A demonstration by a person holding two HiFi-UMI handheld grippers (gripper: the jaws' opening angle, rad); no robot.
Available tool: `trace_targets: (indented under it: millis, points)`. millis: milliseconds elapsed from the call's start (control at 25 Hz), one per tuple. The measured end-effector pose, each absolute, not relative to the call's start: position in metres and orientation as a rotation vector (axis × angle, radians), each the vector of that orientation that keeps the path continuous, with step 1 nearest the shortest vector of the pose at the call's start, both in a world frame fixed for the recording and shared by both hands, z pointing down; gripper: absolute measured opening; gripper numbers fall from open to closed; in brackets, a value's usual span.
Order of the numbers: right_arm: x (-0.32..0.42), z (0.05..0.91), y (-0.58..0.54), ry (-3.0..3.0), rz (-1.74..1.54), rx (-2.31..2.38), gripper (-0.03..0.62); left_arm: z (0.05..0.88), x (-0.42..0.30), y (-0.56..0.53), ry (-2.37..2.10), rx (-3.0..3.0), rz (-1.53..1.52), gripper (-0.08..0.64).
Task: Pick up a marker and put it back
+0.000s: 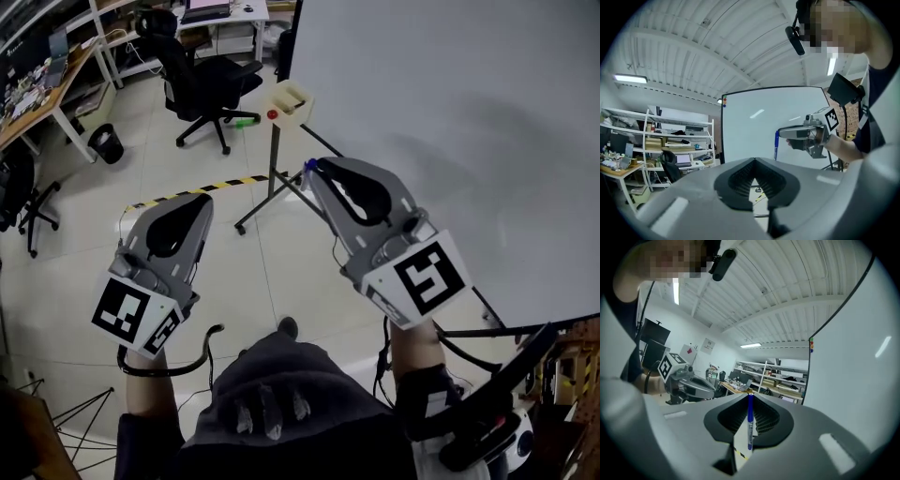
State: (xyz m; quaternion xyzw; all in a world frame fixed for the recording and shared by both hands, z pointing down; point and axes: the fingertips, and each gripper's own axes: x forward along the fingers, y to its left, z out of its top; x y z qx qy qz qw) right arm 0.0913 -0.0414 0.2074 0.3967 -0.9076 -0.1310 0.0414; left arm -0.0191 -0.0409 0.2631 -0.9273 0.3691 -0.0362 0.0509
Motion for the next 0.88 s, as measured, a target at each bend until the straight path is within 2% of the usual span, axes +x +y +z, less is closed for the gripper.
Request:
trace_targets:
  millis: [280,480,880]
  points:
    - [0.068,0.22,-0.015,-2.745,-0.36,1.266,0.031,0.277,-0.058,-0.007,1.135,-2.86,-0.111,0.006]
    - [0.037,0.231,0.044,-2.707,-0.343,1.312,0.031,0.289,-0.088,0.044,1.079,-2.902,-0.097,0.006]
    - [0.056,0.219,0.106,-2.696,-0.37,1.366,0.031,0.272,-0.069,0.091,1.025,-2.886,-0.089,0.006]
